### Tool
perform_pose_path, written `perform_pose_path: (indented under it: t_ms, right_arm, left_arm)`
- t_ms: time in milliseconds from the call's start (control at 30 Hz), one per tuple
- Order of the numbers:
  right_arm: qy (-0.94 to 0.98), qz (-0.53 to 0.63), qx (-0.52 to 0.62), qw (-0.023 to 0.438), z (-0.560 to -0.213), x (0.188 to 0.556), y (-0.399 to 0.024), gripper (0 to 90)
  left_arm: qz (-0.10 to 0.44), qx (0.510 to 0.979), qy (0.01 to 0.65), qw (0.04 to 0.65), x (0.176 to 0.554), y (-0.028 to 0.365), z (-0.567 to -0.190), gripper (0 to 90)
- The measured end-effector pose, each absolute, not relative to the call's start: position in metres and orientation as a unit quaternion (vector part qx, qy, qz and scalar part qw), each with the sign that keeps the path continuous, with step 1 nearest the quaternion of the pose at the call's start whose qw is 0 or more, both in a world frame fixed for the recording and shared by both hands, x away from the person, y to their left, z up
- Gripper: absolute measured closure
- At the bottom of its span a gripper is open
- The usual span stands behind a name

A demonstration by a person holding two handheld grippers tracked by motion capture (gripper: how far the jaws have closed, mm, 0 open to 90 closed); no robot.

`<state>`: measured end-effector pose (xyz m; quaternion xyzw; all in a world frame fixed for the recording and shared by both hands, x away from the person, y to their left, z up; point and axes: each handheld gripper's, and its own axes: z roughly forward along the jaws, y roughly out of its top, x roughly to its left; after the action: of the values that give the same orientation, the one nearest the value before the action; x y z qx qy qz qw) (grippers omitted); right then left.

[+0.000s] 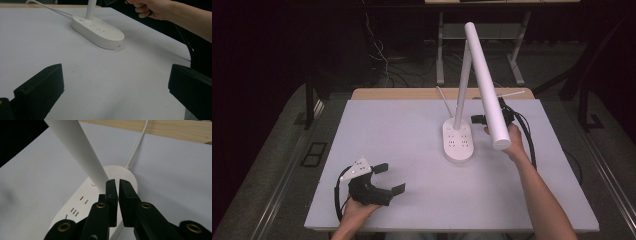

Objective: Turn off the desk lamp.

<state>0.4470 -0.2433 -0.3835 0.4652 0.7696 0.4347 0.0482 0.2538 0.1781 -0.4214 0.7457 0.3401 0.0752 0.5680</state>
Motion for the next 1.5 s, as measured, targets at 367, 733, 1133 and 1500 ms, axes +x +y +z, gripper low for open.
perform_pose_path:
  t_ms: [367,733,1133,1500]
  right_arm:
    - [0.759,0.452,0.464,0.067,-0.374,0.412,-0.265,62.6]
    - [0.758,0.464,0.45,0.083,-0.369,0.378,-0.281,11.1]
    - [0.751,0.481,0.448,0.067,-0.368,0.341,-0.292,0.5]
    - [0.749,0.487,0.444,0.071,-0.377,0.306,-0.301,0.5]
  left_arm:
    - [0.072,0.748,0.335,0.568,0.253,0.175,-0.421,0.0]
    - [0.071,0.746,0.337,0.57,0.252,0.176,-0.421,0.0]
    - [0.073,0.745,0.337,0.571,0.252,0.177,-0.42,0.0]
    - [0.074,0.745,0.336,0.572,0.251,0.177,-0.42,0.0]
